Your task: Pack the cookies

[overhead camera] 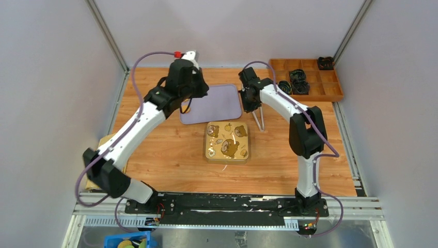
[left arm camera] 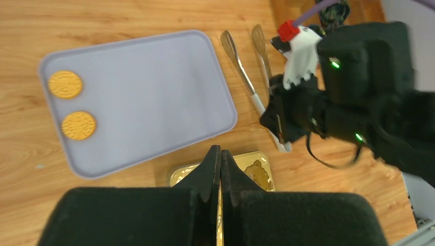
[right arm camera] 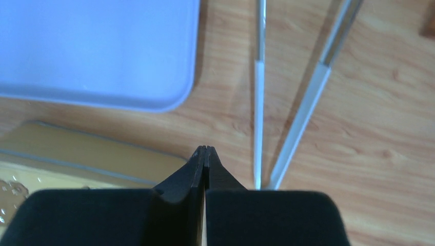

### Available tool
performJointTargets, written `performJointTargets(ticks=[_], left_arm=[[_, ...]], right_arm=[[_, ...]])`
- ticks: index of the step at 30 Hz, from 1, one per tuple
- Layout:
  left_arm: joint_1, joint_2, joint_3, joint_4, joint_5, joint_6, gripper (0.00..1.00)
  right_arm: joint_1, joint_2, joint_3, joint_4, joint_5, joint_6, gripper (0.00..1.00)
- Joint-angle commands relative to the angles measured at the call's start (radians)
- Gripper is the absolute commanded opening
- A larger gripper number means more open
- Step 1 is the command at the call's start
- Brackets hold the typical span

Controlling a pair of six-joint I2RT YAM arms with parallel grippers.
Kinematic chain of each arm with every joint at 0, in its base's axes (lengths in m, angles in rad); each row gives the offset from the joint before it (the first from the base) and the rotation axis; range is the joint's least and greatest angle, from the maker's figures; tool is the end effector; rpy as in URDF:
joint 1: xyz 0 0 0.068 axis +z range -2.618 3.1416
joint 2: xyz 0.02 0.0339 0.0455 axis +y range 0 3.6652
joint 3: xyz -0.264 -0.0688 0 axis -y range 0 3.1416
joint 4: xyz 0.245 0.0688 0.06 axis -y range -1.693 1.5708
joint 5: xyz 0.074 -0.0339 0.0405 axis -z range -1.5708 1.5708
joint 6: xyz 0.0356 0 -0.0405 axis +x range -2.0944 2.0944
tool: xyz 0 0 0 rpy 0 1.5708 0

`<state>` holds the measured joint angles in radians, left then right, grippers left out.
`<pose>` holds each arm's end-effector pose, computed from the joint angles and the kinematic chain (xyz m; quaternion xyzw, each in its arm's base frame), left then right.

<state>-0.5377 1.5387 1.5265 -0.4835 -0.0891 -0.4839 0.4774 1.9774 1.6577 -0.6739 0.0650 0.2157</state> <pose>0.3053 -0.1783 0.3823 0.0003 0.8584 -0.2167 0.4649 0.3880 0.1981 0.2442 -0.1158 0.9512 0.0673 0.2781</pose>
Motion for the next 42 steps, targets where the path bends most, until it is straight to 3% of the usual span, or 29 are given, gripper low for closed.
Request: performJointTargets(ticks=[1, 8, 14, 24, 28, 34, 39, 42], left_arm=[[0.001, -0.18, -0.135, -0.04, -0.126, 0.03, 0.01], [-0.001, -0.411, -0.211, -0.084, -0.225, 0.085, 0.05], [-0.001, -0.518, -0.24, -0.145, -0.264, 0.096, 0.06], [0.0, -0.535, -0.255, -0.161, -0.31, 0.121, 0.07], [-0.001, -0.517, -0.256, -0.154, -0.307, 0.117, 0.07], [0.0, -0.494, -0.305, -0.101, -0.305, 0.137, 0.07], [0.0, -0.444, -0.311, -0.056, -0.283, 0.152, 0.07], [0.0, -0.412, -0.303, -0.022, -0.293, 0.175, 0.06]], right_arm=[[-0.012, 0.111, 0.136, -0.056, -0.032, -0.007, 0.0], [-0.039, 0.266, 0.279, -0.099, -0.036, 0.013, 0.0], [-0.082, 0.342, 0.335, -0.112, -0.02, 0.026, 0.0], [-0.136, 0.377, 0.392, -0.113, 0.017, 0.013, 0.0], [-0.142, 0.375, 0.403, -0.113, -0.039, 0.011, 0.0], [-0.094, 0.227, 0.278, -0.084, -0.102, 0.01, 0.0], [-0.04, -0.002, 0.097, -0.034, -0.067, 0.013, 0.0], [-0.01, -0.134, -0.012, -0.021, 0.031, 0.008, 0.0]])
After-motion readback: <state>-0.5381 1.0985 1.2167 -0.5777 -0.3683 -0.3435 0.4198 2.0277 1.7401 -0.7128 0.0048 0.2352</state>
